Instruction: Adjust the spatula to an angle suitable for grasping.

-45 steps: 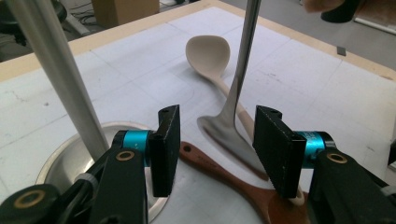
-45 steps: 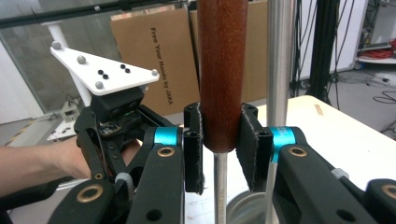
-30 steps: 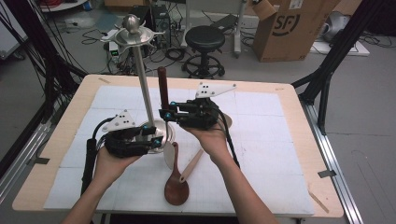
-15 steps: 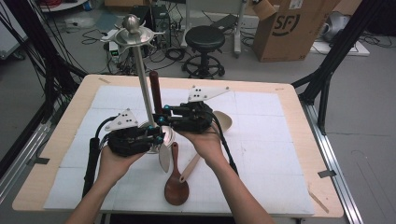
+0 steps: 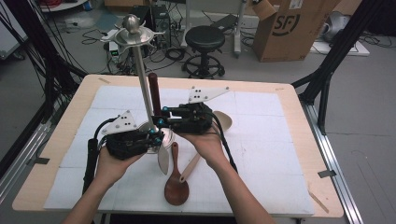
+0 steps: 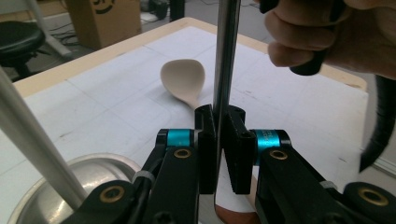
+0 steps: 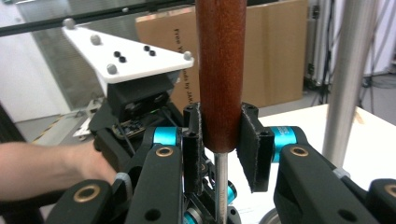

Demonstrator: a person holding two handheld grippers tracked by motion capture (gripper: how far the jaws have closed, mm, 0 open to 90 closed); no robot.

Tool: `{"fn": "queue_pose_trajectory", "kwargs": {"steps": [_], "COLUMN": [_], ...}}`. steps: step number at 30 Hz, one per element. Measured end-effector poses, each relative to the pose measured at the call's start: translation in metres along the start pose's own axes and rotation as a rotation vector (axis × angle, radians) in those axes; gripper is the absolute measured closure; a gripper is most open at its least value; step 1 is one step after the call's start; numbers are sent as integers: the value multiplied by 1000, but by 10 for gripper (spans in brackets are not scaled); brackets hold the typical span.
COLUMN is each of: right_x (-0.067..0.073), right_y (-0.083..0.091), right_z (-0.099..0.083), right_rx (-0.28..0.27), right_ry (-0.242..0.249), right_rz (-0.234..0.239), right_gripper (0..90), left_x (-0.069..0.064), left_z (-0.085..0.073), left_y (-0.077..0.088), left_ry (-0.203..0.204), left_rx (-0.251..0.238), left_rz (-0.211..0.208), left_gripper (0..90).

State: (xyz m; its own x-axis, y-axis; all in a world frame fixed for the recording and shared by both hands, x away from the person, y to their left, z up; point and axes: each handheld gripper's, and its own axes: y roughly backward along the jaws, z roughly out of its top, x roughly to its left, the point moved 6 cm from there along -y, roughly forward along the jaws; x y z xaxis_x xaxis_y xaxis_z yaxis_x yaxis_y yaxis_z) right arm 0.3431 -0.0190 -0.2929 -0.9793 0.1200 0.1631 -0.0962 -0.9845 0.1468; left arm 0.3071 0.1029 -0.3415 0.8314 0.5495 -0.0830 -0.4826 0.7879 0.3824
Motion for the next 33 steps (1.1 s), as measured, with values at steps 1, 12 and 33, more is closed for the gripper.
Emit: {"fn": "queue_pose_trajectory", "kwargs": {"steps": [1, 12, 33], "right_x": [1, 6, 10], "right_y": [0, 2, -6], "right_z": [0, 3, 11], "right_rx": [-1, -31, -47], "right_ry": [7, 4, 20], "right_rz": [12, 136, -79], "right_gripper": [721, 715, 726], "left_x": [0, -5, 5], "left_z": [0, -6, 3], "left_y": [1, 4, 6], "left_ry": [-10, -55, 37], "left_rx": [4, 53, -38], "left_rz": [-7, -82, 0], "left_gripper": [842, 841, 730]}}
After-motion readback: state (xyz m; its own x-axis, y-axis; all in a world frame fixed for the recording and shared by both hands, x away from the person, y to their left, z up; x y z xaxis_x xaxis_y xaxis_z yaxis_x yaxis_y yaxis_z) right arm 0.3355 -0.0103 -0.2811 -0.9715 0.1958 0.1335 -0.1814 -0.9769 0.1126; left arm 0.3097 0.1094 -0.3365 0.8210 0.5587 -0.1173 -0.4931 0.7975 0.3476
